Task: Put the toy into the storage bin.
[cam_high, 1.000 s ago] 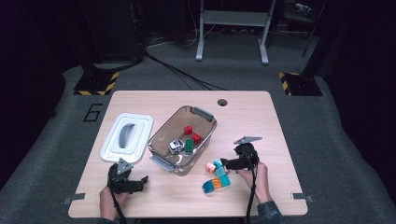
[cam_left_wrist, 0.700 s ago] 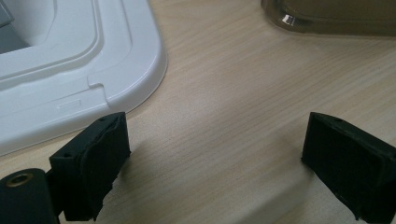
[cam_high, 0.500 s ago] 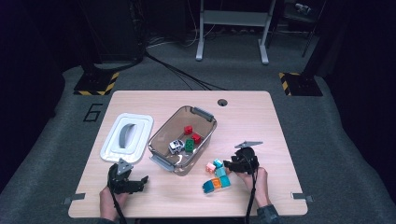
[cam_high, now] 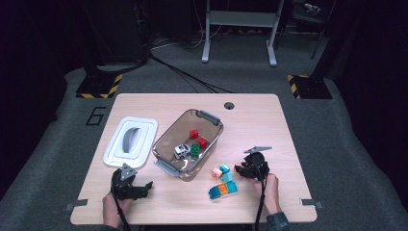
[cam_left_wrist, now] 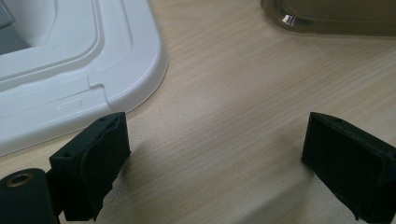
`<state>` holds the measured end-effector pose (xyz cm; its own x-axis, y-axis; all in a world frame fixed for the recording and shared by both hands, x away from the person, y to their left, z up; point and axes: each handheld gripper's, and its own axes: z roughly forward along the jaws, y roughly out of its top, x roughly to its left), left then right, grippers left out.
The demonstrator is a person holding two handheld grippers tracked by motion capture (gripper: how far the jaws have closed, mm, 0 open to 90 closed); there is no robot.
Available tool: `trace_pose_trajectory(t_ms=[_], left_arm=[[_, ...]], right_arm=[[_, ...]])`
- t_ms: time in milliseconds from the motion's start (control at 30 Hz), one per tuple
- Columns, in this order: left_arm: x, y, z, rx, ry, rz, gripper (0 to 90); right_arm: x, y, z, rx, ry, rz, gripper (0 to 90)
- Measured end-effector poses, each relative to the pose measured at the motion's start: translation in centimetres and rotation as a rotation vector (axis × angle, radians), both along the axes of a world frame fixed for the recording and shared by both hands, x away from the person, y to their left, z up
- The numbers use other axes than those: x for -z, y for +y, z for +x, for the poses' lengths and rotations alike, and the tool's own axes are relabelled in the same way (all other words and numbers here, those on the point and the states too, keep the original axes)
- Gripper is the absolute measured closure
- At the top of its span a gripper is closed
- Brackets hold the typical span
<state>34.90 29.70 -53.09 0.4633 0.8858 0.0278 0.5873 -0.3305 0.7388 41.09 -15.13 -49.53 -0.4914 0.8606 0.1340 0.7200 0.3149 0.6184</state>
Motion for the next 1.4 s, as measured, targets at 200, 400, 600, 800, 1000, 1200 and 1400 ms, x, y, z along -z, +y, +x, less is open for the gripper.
trace_pose_trajectory(t_ms=[200,400,600,800,1000,1200,1400], left_arm=[[0.0,0.0,0.0,0.000,0.000,-0.002,7.3],[0.0,0.0,0.0,-0.001,0.000,-0.001,7.3],[0.0,0.0,0.0,-0.001,0.001,-0.002,7.3],[0.0,0.0,0.0,0.006,0.010,-0.005,7.3],[-0.1,0.1,0.0,0.009,0.015,-0.004,7.3],[-0.1,0.1,0.0,0.010,0.015,-0.005,7.3],[-0.1,0.1,0.0,0.010,0.014,-0.006,7.3]], right_arm=[[-0.3,-0.1,0.0,0.006,-0.019,0.006,66.2],[-1.3,-0.2,0.2,0.005,-0.053,0.019,66.2],[-2.4,-0.2,0.5,-0.014,-0.095,0.022,66.2],[-3.5,0.2,0.9,-0.020,-0.112,0.030,66.2],[-4.6,0.4,1.2,-0.033,-0.125,0.034,66.2],[-5.7,0.7,1.5,-0.036,-0.150,0.037,66.2],[-6.7,1.0,1.9,-0.037,-0.162,0.041,66.2]])
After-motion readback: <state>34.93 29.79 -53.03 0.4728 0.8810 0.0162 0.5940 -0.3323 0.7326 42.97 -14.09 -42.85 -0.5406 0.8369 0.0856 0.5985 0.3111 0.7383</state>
